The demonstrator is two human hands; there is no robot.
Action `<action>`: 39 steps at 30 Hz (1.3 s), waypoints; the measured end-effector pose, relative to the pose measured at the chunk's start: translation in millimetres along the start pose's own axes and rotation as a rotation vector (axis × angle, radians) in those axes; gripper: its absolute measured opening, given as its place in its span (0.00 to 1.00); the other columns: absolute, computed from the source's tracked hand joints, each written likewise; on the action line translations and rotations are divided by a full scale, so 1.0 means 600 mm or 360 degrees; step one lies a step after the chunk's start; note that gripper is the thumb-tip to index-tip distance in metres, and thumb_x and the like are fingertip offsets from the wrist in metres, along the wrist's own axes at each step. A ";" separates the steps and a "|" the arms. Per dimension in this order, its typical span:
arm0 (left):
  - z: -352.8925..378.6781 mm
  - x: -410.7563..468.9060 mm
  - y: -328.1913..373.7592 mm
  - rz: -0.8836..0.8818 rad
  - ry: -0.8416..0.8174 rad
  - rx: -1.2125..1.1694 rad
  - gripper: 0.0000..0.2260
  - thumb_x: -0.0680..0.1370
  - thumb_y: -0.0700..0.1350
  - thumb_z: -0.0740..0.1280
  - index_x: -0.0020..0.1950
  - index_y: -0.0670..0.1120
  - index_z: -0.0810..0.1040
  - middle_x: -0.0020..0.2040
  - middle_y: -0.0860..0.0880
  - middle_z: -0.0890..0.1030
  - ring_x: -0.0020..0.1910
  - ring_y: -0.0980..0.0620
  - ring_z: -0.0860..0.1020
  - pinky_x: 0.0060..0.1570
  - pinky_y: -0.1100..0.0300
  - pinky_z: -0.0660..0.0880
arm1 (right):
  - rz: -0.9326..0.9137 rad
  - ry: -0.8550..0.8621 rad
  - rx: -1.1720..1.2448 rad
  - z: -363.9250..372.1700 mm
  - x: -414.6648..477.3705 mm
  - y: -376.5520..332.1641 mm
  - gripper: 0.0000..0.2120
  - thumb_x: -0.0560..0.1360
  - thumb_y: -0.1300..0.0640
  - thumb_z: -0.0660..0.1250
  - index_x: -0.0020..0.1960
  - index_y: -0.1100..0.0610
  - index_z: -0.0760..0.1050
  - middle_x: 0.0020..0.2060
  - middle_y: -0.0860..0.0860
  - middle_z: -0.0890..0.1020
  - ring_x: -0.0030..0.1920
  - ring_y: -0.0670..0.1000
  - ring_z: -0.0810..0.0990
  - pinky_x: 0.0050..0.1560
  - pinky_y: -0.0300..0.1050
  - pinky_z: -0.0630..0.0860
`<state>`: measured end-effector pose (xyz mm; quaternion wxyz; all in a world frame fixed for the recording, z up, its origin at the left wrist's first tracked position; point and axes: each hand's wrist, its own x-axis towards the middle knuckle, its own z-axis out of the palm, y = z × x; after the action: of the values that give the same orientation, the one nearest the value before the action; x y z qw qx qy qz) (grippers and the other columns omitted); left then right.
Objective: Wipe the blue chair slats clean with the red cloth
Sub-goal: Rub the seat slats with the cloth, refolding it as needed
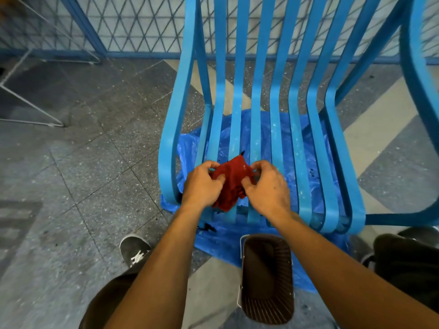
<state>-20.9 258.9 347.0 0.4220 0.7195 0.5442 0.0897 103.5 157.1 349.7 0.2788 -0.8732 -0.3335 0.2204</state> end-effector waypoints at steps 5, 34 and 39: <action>0.001 0.020 0.002 0.0000 0.0167 0.0007 0.11 0.79 0.49 0.63 0.59 0.53 0.81 0.61 0.49 0.80 0.58 0.48 0.79 0.61 0.54 0.75 | -0.0392 0.0027 -0.0095 0.033 -0.035 -0.015 0.28 0.74 0.52 0.68 0.72 0.53 0.66 0.68 0.55 0.71 0.68 0.57 0.68 0.68 0.54 0.70; -0.001 0.046 0.027 -0.0206 -0.0001 -0.0549 0.15 0.82 0.47 0.59 0.69 0.52 0.74 0.70 0.51 0.76 0.69 0.50 0.73 0.71 0.52 0.68 | -0.0567 -0.0564 -0.0710 0.084 -0.010 -0.012 0.33 0.83 0.51 0.55 0.81 0.64 0.45 0.80 0.61 0.46 0.80 0.62 0.41 0.80 0.55 0.48; -0.001 0.047 0.031 -0.0156 0.0016 -0.0452 0.15 0.82 0.47 0.59 0.68 0.50 0.76 0.69 0.49 0.77 0.67 0.49 0.74 0.70 0.52 0.69 | -0.0456 -0.0661 -0.0646 0.078 0.062 -0.034 0.37 0.83 0.51 0.58 0.81 0.62 0.41 0.80 0.61 0.41 0.80 0.59 0.39 0.79 0.49 0.44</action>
<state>3.2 282.4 351.3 0.5208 0.6247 0.5625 0.1486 92.7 211.9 320.5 0.0532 -0.7915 -0.5399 0.2813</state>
